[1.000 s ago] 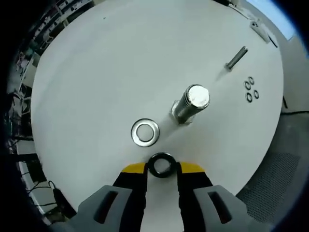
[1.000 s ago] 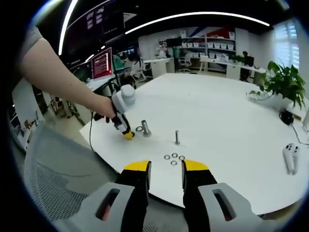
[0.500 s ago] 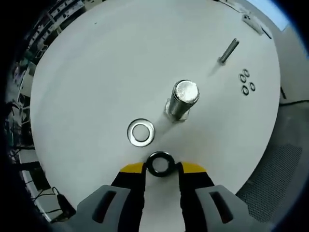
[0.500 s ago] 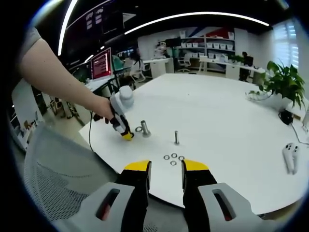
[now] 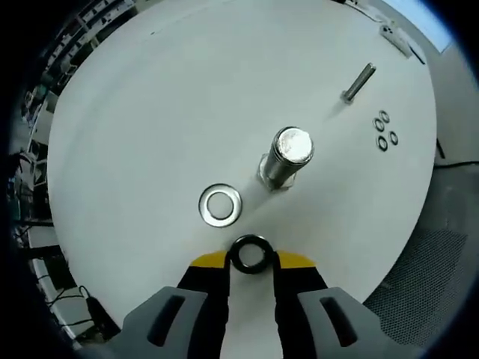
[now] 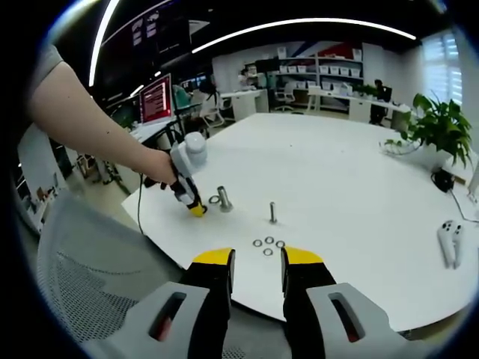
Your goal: Place the washer onto the threaded stud by aligning its center hole with the stud, sliding it down to the base, and recovering from edge contact or off-axis alignment until the washer reaches the visible bottom stop.
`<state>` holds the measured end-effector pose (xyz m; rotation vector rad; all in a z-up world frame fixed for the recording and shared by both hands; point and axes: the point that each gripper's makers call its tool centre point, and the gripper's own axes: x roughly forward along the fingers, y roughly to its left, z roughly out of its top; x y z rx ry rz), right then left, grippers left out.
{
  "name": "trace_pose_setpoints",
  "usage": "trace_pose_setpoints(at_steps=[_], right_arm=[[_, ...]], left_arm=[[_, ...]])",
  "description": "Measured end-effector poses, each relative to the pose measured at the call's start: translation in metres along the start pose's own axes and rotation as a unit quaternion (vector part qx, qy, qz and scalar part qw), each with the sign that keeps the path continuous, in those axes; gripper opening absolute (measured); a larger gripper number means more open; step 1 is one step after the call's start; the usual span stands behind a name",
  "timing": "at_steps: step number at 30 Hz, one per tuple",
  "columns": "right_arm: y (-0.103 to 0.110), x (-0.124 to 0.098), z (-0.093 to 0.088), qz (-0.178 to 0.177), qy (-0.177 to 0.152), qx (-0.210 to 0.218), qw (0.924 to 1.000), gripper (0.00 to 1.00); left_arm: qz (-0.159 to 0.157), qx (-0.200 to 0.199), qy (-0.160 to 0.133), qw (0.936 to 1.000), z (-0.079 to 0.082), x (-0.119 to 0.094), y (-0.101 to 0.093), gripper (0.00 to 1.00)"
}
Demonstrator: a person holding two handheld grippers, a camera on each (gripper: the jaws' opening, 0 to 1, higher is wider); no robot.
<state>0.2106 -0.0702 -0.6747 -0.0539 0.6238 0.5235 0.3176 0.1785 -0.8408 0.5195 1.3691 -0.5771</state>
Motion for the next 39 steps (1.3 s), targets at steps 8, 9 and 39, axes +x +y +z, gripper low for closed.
trace_pose_setpoints(at_steps=[8, 9, 39], right_arm=[[-0.001, 0.000, 0.001, -0.001, -0.002, 0.001, 1.0000, 0.27], [-0.001, 0.000, 0.001, -0.001, -0.002, 0.001, 1.0000, 0.27], [-0.002, 0.000, 0.002, -0.001, -0.005, 0.004, 1.0000, 0.27]], left_arm=[[-0.002, 0.018, -0.008, 0.9998, -0.001, -0.003, -0.007, 0.18], [-0.003, 0.023, -0.007, 0.9997, -0.002, -0.003, -0.009, 0.18], [-0.023, 0.077, -0.080, 0.9935, 0.040, -0.067, -0.017, 0.18]])
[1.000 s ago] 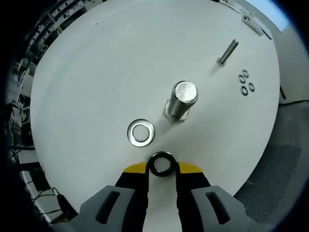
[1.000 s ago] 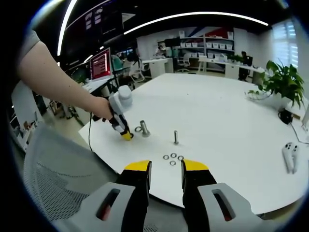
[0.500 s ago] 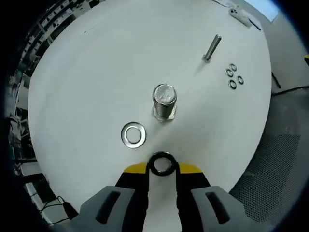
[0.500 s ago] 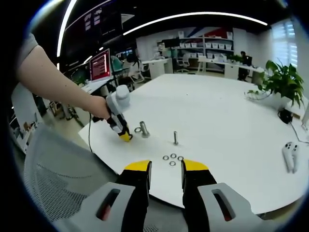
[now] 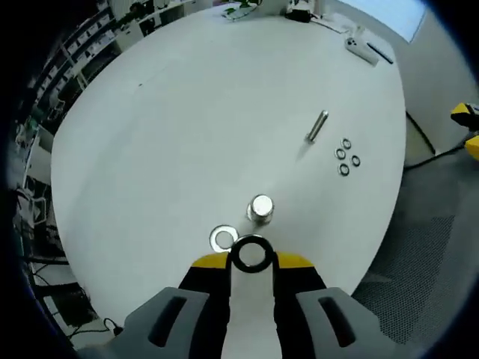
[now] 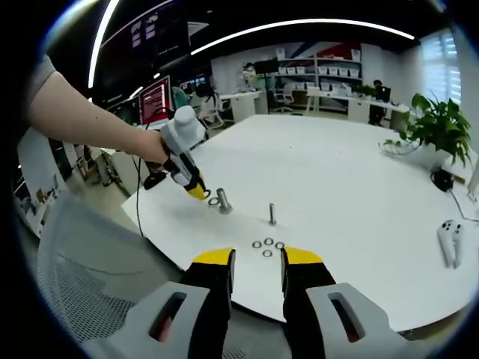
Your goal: Place the washer onto the threaded stud by aligning its center hole with the stud, sliding it down to the base, and recovering from edge contact or off-axis alignment until the washer reaches the visible bottom stop.
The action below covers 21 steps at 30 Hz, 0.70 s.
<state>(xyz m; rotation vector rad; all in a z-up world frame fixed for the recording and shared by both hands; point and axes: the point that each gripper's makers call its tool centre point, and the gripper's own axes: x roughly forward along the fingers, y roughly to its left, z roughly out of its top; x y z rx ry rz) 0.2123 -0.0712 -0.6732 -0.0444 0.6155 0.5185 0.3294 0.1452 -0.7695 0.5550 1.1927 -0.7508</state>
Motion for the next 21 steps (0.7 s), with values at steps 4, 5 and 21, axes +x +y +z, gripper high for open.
trace_pose_setpoints(at_steps=[4, 5, 21], right_arm=[[0.000, 0.000, 0.000, 0.000, 0.000, 0.000, 1.0000, 0.27], [0.000, 0.000, 0.000, 0.000, -0.001, 0.000, 1.0000, 0.27], [-0.002, -0.001, 0.000, -0.004, -0.002, 0.003, 1.0000, 0.27]], left_arm=[[-0.005, 0.015, -0.003, 0.9999, 0.007, -0.004, -0.002, 0.18], [-0.006, 0.017, -0.006, 0.9998, 0.010, -0.006, -0.002, 0.18], [-0.012, 0.049, -0.006, 0.9987, 0.033, 0.003, -0.007, 0.18]])
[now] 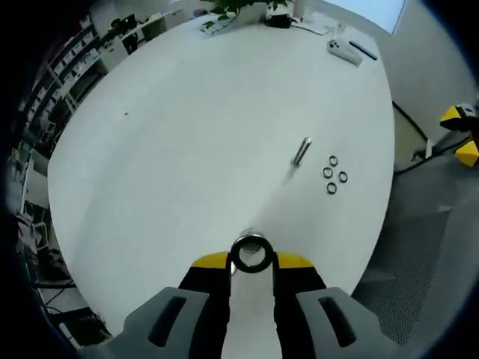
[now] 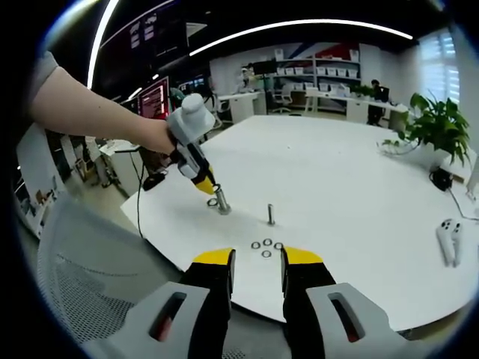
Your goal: Place the washer onto the threaded stud by aligning its center hole with the stud, sliding it down to the base, and recovering from edge contact or off-axis alignment until the washer reaches the visible bottom stop.
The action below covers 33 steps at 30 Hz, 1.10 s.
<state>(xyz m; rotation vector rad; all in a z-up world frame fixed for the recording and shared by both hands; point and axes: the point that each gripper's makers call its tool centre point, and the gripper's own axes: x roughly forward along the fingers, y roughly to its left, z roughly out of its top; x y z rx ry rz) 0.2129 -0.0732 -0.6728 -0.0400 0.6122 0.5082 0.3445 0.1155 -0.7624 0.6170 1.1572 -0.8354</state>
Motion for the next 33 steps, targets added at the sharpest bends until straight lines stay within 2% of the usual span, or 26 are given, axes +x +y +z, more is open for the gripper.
trace_pose_setpoints(at_steps=[15, 33], right_arm=[[-0.002, 0.000, 0.001, -0.005, -0.001, 0.004, 1.0000, 0.27], [-0.003, 0.000, -0.001, -0.007, 0.002, 0.004, 1.0000, 0.26]], left_arm=[[-0.001, 0.024, 0.017, 0.9996, 0.001, 0.010, 0.001, 0.18], [-0.001, 0.050, 0.044, 0.9978, -0.004, 0.041, 0.014, 0.18]])
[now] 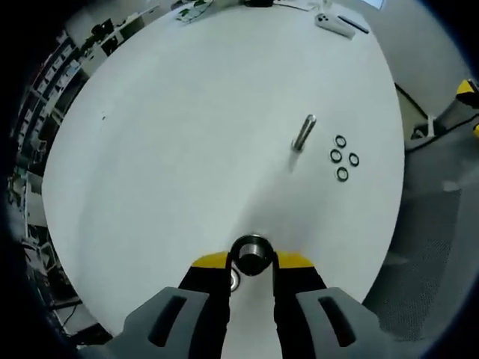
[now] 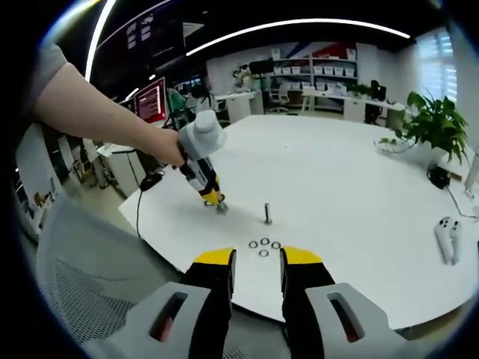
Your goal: Place the washer onto the threaded stud by aligning its center hole with the stud, sliding it down to the base, and recovering from edge contact or off-axis alignment until the washer reaches the visible bottom stop.
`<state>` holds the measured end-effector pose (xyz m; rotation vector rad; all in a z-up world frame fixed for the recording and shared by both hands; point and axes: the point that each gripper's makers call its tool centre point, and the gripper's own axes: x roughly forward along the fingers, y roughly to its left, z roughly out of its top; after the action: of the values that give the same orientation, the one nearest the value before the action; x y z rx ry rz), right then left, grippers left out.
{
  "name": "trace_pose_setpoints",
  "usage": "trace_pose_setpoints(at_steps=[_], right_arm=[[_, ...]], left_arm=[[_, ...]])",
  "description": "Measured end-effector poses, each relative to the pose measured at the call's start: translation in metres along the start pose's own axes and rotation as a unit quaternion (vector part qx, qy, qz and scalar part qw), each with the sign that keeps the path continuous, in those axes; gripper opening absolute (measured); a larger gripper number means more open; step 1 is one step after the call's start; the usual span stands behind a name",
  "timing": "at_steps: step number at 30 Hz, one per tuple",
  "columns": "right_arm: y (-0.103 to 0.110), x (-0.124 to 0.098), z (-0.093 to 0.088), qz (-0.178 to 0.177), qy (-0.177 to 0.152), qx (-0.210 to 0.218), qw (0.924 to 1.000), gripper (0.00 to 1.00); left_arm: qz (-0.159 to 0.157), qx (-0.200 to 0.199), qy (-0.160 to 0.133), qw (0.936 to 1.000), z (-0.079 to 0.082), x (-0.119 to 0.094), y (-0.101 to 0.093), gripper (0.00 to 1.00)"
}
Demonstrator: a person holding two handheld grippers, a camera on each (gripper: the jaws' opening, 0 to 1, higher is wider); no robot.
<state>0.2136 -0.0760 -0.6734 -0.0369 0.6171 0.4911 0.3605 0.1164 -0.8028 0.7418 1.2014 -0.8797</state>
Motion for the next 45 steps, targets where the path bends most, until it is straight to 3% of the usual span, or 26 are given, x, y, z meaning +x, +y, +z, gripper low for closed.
trace_pose_setpoints(at_steps=[17, 28, 37, 45], right_arm=[[-0.001, 0.000, -0.001, -0.006, 0.002, 0.002, 1.0000, 0.26], [-0.001, 0.000, -0.001, -0.005, 0.002, 0.002, 1.0000, 0.26], [-0.001, 0.000, -0.001, -0.004, 0.002, 0.002, 1.0000, 0.25], [-0.001, 0.000, -0.001, -0.003, 0.002, 0.000, 1.0000, 0.25]], left_arm=[[0.010, 0.024, 0.028, 0.9993, -0.006, 0.022, -0.004, 0.19], [0.001, 0.017, 0.020, 0.9997, -0.005, 0.023, -0.005, 0.20], [0.008, 0.006, -0.007, 0.9999, 0.001, 0.016, -0.002, 0.22], [0.012, 0.010, -0.003, 0.9999, -0.017, 0.013, 0.007, 0.25]])
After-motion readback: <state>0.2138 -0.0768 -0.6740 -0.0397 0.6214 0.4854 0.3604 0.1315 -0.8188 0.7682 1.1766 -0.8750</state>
